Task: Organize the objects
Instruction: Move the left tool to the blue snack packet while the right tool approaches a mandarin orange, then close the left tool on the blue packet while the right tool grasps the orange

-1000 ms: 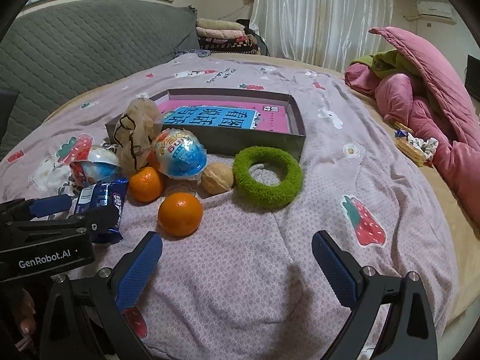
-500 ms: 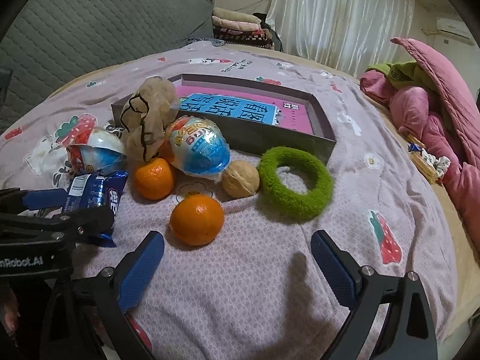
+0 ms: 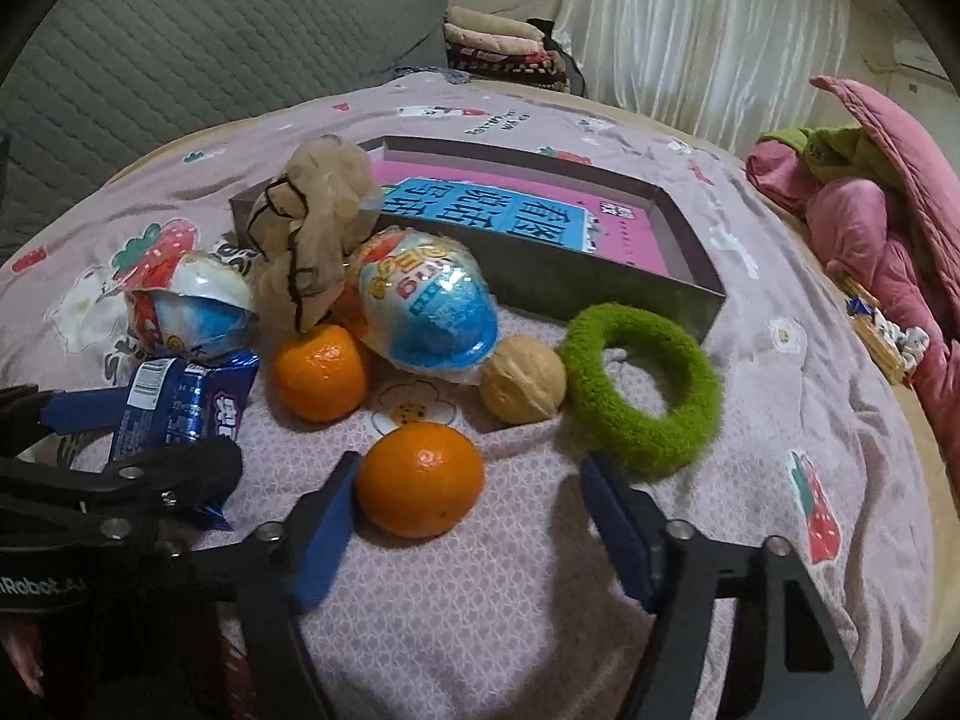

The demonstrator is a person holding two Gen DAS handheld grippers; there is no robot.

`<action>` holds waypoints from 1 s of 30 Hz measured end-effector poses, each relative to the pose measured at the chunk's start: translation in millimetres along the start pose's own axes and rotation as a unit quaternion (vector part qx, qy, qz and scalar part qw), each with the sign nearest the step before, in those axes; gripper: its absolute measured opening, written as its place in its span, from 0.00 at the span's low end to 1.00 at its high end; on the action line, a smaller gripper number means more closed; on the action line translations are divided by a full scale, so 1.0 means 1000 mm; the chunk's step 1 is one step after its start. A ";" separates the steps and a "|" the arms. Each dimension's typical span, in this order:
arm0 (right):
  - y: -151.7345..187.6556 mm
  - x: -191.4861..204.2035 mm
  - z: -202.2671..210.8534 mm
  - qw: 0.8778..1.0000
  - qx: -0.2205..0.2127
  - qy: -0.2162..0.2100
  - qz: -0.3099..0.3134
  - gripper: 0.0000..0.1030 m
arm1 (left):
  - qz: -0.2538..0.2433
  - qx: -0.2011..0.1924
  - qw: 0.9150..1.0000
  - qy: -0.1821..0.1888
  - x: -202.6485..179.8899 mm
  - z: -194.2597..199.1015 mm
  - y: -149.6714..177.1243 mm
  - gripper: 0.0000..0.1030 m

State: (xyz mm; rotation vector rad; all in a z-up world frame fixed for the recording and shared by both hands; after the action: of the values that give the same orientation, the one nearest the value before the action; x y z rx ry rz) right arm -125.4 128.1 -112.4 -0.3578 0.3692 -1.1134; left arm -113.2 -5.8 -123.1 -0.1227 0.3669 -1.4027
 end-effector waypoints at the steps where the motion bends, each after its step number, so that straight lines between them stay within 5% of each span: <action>1: 0.000 0.002 0.000 1.000 -0.001 -0.004 0.002 0.59 | 0.003 0.000 1.000 -0.002 0.000 0.000 -0.001 0.87; 8: 0.000 0.011 0.001 1.000 -0.004 -0.020 0.018 0.37 | 0.024 -0.002 1.000 -0.018 0.001 -0.001 -0.002 0.87; 14: 0.001 0.010 0.005 1.000 -0.008 -0.026 0.015 0.37 | 0.032 -0.002 0.999 -0.022 0.001 -0.001 -0.003 0.85; 23: 0.003 0.007 0.008 0.999 -0.010 -0.028 0.011 0.36 | 0.002 -0.010 1.000 -0.009 -0.008 0.007 0.000 0.56; 30: 0.003 -0.001 0.010 0.999 -0.013 -0.039 -0.010 0.37 | -0.007 -0.005 1.000 0.015 -0.009 0.012 0.005 0.53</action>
State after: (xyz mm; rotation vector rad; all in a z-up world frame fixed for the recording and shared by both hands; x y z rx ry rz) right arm -118.9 131.4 -104.5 -0.4274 0.3119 -1.1124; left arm -105.8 1.8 -111.6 -0.1113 0.3987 -1.4178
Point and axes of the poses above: each gripper's, at about its wrist camera, not at the fingertips, and z roughly against the way its jaws point, x to its left, y to its underside, the point moved 10 cm from there along -z, roughly the way its jaws point, and after that the axes turned 15 degrees about x, right-handed, at the moved point
